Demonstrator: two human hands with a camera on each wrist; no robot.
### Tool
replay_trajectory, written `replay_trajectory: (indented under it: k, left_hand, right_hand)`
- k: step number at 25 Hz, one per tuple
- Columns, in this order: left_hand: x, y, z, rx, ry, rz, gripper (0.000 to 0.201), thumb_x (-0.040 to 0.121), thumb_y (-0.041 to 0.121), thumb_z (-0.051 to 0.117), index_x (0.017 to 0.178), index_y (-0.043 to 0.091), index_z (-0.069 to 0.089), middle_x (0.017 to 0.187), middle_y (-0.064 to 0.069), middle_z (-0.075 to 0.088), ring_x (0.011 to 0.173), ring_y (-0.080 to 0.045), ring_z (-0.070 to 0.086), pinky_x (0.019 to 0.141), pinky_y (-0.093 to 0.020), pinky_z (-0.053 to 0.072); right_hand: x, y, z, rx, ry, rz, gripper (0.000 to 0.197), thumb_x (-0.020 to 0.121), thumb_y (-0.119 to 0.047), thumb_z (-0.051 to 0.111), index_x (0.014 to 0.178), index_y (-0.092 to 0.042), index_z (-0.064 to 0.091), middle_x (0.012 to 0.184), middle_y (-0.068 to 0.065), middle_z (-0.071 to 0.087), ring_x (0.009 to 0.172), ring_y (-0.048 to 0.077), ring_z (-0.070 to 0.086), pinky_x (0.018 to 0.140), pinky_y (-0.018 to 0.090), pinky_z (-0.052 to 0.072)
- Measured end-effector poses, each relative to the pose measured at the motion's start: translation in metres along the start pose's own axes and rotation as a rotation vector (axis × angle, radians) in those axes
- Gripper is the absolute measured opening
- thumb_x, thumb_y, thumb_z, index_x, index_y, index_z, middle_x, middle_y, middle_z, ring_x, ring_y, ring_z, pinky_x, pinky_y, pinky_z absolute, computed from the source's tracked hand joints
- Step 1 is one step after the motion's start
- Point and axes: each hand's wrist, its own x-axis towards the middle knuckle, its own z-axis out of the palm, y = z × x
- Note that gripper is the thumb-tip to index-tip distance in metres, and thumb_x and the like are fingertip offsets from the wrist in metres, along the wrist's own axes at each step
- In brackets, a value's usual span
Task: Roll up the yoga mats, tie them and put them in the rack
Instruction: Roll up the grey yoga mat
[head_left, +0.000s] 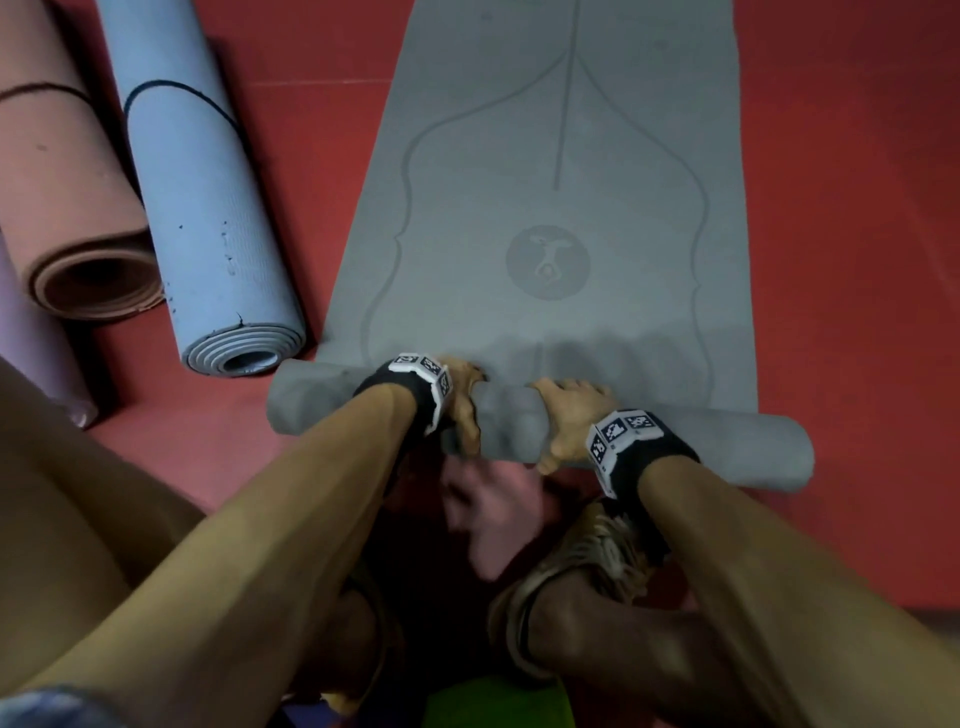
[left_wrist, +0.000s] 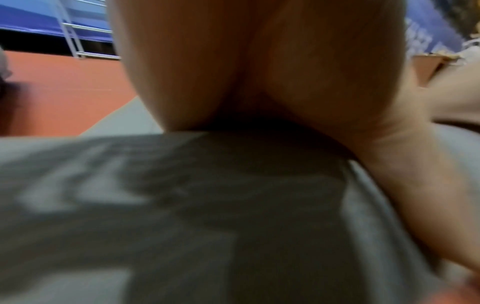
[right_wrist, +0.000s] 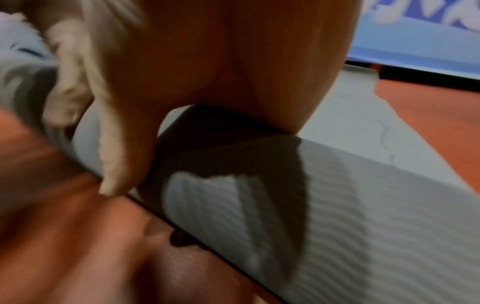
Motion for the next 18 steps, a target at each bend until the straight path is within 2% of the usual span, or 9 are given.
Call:
replay_trajectory:
  k: [2,4,6,7,10,12,14,16,18]
  left_hand:
    - [0.003,-0.004,-0.007,-0.218,-0.133,0.036,0.031,0.055,0.012,0.094,0.079,0.025,0.078,0.087,0.003,0.076,0.093,-0.029,0.071,0.088,-0.045,0.057]
    - [0.006,0.000,-0.007,-0.207,-0.122,0.048,0.036,0.052,0.015,0.095,0.080,0.020,0.074,0.087,0.002,0.076,0.090,-0.025,0.072,0.085,-0.039,0.058]
    - [0.007,0.001,-0.004,-0.095,-0.055,0.038,0.046,0.053,0.026,0.096,0.089,0.024,0.067,0.088,0.008,0.071,0.091,-0.018,0.068,0.079,-0.026,0.053]
    - [0.006,-0.002,-0.003,-0.064,0.001,0.039,0.054,0.052,0.033,0.095,0.096,0.026,0.065,0.093,0.008,0.068,0.095,-0.017,0.066,0.081,-0.025,0.051]
    - [-0.003,-0.011,0.004,0.213,0.193,0.031,0.089,0.048,0.058,0.089,0.125,0.031,0.055,0.119,0.001,0.055,0.113,-0.023,0.056,0.099,-0.036,0.046]
    - [-0.008,-0.009,0.014,0.430,0.233,-0.055,0.104,0.047,0.063,0.087,0.135,0.034,0.040,0.129,0.002,0.049,0.122,-0.023,0.050,0.103,-0.041,0.039]
    - [-0.012,-0.004,0.020,0.480,0.220,-0.148,0.107,0.047,0.059,0.089,0.137,0.037,0.035,0.133,0.004,0.048,0.126,-0.023,0.049,0.102,-0.046,0.039]
    - [-0.013,-0.001,0.016,0.405,0.188,-0.109,0.094,0.062,0.044,0.088,0.141,0.032,0.038,0.136,0.000,0.052,0.124,-0.027,0.052,0.101,-0.047,0.044]
    - [-0.015,-0.003,0.001,0.285,0.150,-0.047,0.084,0.072,0.031,0.085,0.144,0.026,0.041,0.135,-0.003,0.055,0.120,-0.026,0.055,0.099,-0.038,0.046]
  right_hand:
    - [-0.010,0.011,0.007,-0.063,0.063,0.032,0.116,0.051,-0.051,0.090,0.146,-0.031,0.026,0.144,0.006,0.045,0.133,0.032,0.042,0.106,0.047,0.031]
    - [-0.012,0.018,0.008,-0.051,0.067,0.067,0.116,0.050,-0.052,0.089,0.146,-0.030,0.028,0.142,0.006,0.049,0.131,0.031,0.045,0.101,0.046,0.031]
    - [-0.009,0.017,0.001,-0.037,0.039,0.070,0.112,0.050,-0.048,0.089,0.146,-0.030,0.033,0.136,0.003,0.056,0.124,0.030,0.052,0.094,0.042,0.032]
    - [-0.005,0.017,-0.005,-0.030,0.011,0.075,0.111,0.050,-0.045,0.089,0.146,-0.031,0.035,0.132,0.002,0.059,0.122,0.029,0.055,0.091,0.040,0.033]
    - [0.008,0.019,-0.026,0.075,-0.125,0.088,0.112,0.042,-0.040,0.092,0.143,-0.034,0.045,0.130,0.001,0.064,0.115,0.025,0.062,0.088,0.032,0.049]
    - [0.014,0.018,-0.035,0.116,-0.238,0.076,0.118,0.043,-0.035,0.095,0.148,-0.027,0.042,0.138,0.004,0.059,0.120,0.025,0.059,0.093,0.035,0.054]
    - [0.014,0.016,-0.036,0.120,-0.284,0.075,0.124,0.048,-0.031,0.096,0.153,-0.024,0.032,0.145,0.005,0.053,0.128,0.026,0.054,0.099,0.037,0.051]
    - [0.011,0.018,-0.028,0.142,-0.248,0.084,0.126,0.050,-0.032,0.095,0.155,-0.027,0.027,0.147,0.005,0.052,0.131,0.026,0.052,0.102,0.037,0.048]
    - [0.001,0.020,-0.018,0.119,-0.157,0.088,0.123,0.052,-0.039,0.093,0.154,-0.031,0.025,0.146,0.004,0.052,0.131,0.028,0.051,0.104,0.039,0.045]
